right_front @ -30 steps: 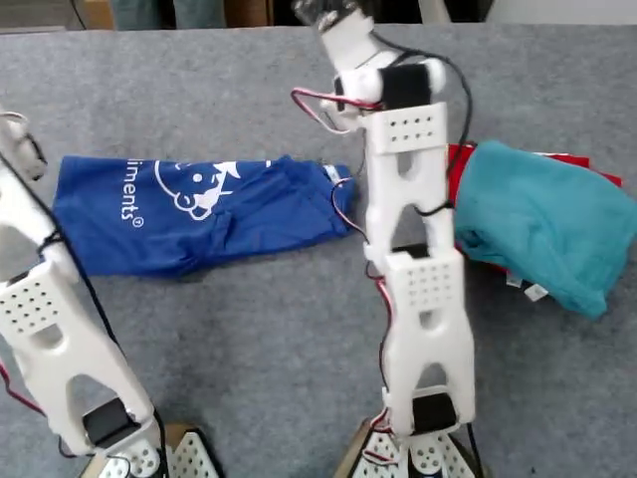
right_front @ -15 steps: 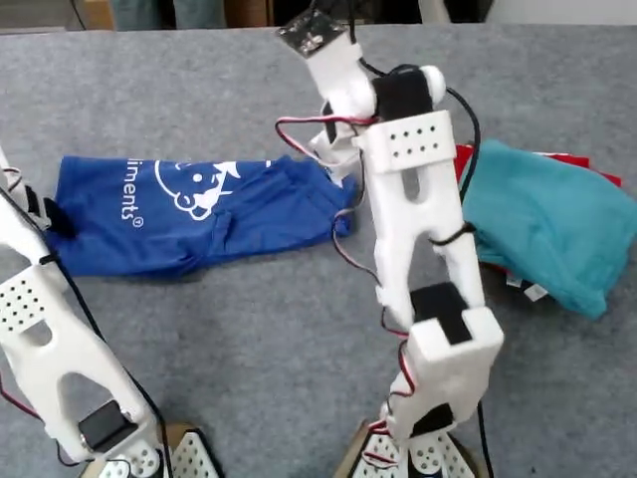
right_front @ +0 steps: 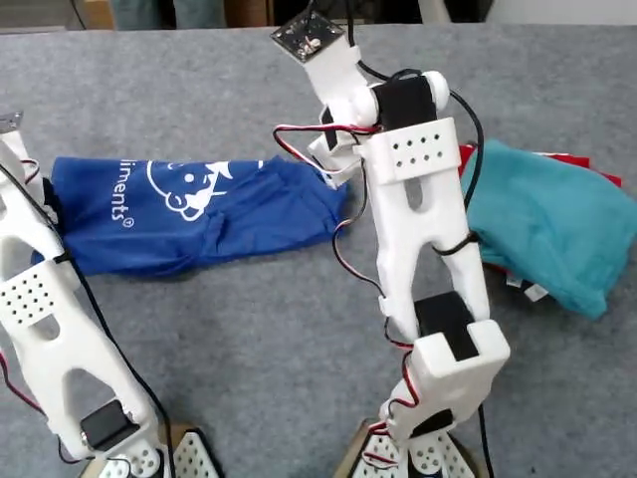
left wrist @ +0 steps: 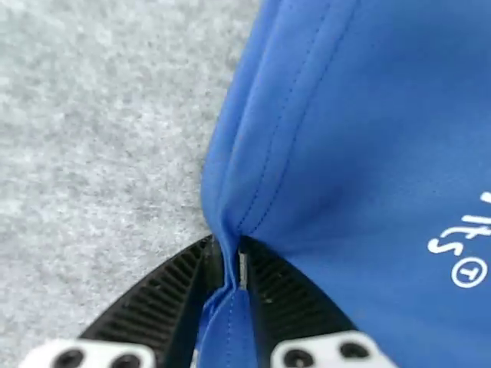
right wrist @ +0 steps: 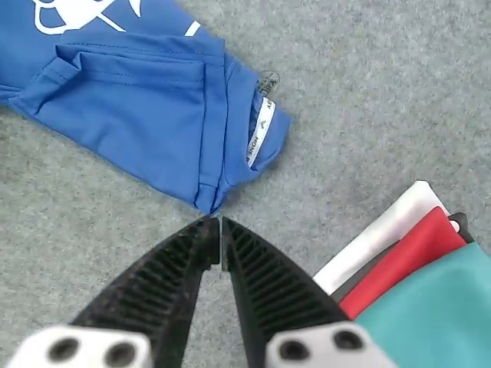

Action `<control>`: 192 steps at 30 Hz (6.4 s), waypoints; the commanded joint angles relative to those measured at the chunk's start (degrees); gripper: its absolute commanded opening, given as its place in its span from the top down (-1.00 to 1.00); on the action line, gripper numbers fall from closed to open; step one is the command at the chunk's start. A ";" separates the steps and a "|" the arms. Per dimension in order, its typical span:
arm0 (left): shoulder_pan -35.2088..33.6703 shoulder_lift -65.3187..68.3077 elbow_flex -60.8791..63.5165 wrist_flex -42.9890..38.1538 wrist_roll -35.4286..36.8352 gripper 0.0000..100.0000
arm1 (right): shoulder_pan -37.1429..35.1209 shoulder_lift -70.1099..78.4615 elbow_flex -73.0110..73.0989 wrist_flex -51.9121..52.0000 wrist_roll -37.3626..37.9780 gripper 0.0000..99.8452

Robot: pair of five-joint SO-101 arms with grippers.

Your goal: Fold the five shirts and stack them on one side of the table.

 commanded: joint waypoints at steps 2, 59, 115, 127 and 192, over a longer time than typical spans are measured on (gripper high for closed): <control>-6.55 0.00 -0.40 0.88 -5.71 0.94 | -0.44 -3.21 -0.13 0.26 -0.44 0.97; 50.86 -43.60 34.68 -8.35 18.81 0.94 | 20.48 -18.33 -10.24 -11.52 -0.35 0.96; -1.36 -22.77 33.36 -29.63 20.57 0.94 | -15.21 55.16 -44.18 -28.13 -0.70 0.97; -0.04 -22.77 33.98 -29.36 17.32 0.94 | -2.73 63.34 -58.59 -32.62 0.97 0.97; 19.38 -42.90 66.86 -51.69 23.56 0.94 | -11.69 28.53 5.58 -12.04 -5.63 0.97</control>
